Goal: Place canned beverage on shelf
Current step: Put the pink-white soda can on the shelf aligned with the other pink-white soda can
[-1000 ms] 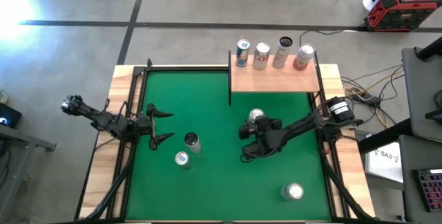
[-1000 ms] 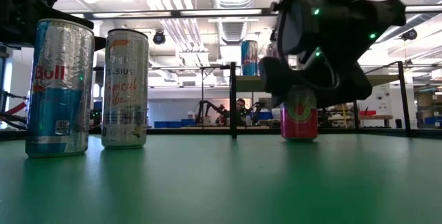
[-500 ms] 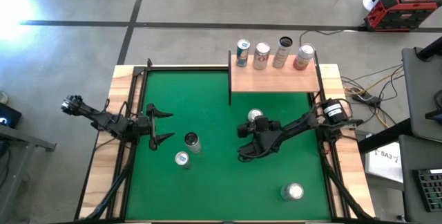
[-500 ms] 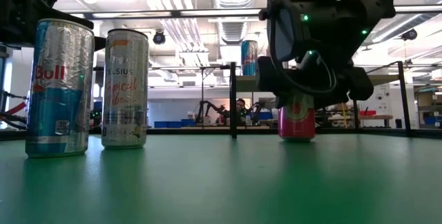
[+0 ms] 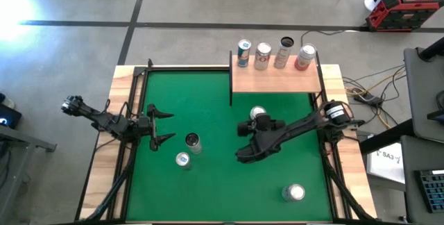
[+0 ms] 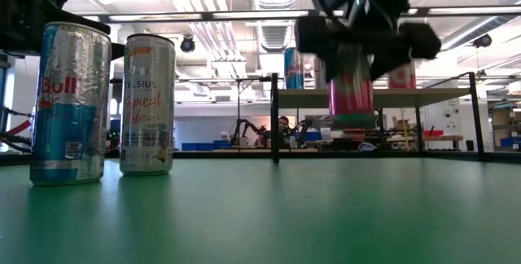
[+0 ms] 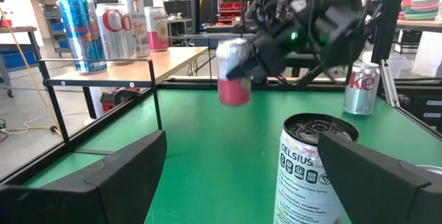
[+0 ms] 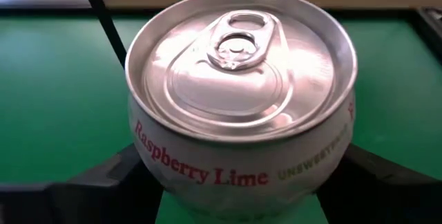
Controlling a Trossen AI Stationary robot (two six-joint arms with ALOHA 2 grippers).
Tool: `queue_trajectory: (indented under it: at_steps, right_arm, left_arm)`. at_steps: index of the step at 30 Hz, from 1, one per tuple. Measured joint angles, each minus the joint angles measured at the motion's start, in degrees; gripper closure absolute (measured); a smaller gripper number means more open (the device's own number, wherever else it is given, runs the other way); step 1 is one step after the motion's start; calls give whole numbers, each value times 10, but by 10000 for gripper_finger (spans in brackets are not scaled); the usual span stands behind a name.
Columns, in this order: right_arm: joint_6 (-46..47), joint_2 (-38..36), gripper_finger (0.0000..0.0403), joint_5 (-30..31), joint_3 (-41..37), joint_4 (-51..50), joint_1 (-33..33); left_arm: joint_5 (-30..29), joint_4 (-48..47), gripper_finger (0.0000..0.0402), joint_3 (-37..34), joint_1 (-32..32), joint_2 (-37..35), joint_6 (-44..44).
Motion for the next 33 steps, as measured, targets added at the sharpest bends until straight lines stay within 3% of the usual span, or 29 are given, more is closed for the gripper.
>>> queue_trajectory:
  at_steps: [5,10,20,26,33]
  right_arm:
    - [12,-9,115,0,65,-86,5]
    - [11,-42,88,0,75,-104,6]
    - [-10,-142,101,19,28,-105,-25]
    - [-49,-202,100,21,-13,-106,-75]
    - [-32,-266,99,27,-79,-106,-140]
  left_arm:
    - [0,0,41,0,0,0,0]
    - [0,0,41,0,0,0,0]
    - [0,0,41,0,0,0,0]
    - [0,0,41,0,0,0,0]
    - [0,0,41,0,0,0,0]
